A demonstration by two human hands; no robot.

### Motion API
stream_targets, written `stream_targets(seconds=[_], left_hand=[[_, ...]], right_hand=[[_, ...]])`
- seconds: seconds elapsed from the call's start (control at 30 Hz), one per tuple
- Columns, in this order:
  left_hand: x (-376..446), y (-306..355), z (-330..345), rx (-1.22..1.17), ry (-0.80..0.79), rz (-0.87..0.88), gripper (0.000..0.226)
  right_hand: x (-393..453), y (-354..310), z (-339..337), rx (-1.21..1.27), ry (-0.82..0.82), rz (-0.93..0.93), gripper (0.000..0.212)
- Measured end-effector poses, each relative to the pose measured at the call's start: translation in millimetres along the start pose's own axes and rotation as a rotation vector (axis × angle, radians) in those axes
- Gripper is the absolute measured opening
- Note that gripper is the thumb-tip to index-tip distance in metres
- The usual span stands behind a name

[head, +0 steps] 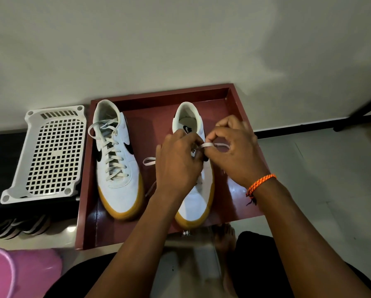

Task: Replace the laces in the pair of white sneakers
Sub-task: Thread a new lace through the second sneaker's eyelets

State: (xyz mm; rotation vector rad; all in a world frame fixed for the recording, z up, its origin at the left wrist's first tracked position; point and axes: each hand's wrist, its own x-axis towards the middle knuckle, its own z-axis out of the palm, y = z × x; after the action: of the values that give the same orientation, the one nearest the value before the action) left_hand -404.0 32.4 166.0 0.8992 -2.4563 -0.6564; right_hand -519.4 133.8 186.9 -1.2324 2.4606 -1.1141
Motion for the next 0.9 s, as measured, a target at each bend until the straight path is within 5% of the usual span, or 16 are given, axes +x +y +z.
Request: stream_targets(seconds=[0.3, 0.4, 0.53, 0.73, 0.9], left_hand=[[11.3, -20.6, -14.8, -0.679, 0.092, -0.263, 0.013], [11.9, -22.4, -23.9, -0.879, 0.112, -0.329, 0.016], [9.3, -20.3, -30.2, -1.019, 0.061, -0.340, 0.018], [8.6, -16.3, -32.5, -1.102, -0.010, -0.303, 0.018], [10.9, -21.5, -35.0, -1.101, 0.042, -0.344, 0.022]], right_hand=[[2.9, -12.2, -19.0, 0.694, -0.400, 0.008, 0.030], [2.2, -13.3, -13.2, 0.623, -0.385, 0.026, 0.030], [3.1, -12.4, 4.4, 0.397, -0.083, 0.078, 0.016], [1.9, -15.7, 9.8, 0.387, -0.205, 0.016, 0.010], [5.3, 14.0, -4.9, 0.185, -0.241, 0.153, 0.015]])
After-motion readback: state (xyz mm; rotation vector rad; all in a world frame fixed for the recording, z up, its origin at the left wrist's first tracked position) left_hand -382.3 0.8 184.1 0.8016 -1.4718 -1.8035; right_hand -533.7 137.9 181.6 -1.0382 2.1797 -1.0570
